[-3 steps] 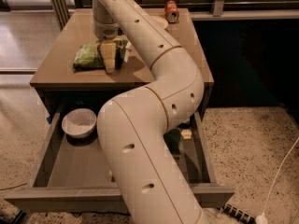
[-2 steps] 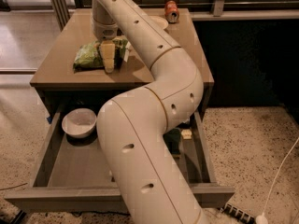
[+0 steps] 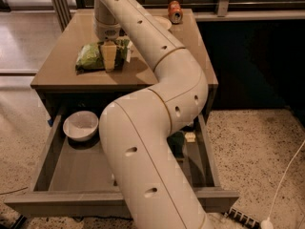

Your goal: Place green jalapeno chip bag into top drawer

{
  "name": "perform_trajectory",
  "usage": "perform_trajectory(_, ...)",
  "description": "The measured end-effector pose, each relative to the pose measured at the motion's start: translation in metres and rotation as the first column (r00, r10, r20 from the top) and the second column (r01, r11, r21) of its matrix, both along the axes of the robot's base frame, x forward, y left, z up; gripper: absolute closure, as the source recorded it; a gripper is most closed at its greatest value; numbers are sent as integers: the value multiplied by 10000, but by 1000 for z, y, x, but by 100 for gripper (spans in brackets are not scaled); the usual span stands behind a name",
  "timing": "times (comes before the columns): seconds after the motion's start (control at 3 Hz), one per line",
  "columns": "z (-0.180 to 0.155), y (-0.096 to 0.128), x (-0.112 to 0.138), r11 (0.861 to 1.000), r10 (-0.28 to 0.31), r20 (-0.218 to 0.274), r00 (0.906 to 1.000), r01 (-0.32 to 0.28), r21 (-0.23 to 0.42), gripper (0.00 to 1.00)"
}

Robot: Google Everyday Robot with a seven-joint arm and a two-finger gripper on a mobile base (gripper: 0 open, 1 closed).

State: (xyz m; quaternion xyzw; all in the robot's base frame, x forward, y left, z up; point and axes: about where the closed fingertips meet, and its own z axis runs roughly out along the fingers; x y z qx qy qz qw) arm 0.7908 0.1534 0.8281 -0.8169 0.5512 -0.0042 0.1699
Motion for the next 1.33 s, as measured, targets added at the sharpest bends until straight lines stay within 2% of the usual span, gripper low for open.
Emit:
perform_trajectory(0.67,0,0,0,10000,0,0,10000,0,0,92)
perform_trajectory(1.0,0,0,0,10000,0,0,10000,0,0,100)
perform_trajectory(1.33,1,-2,3,9999,-31,79,10000,30,170,100)
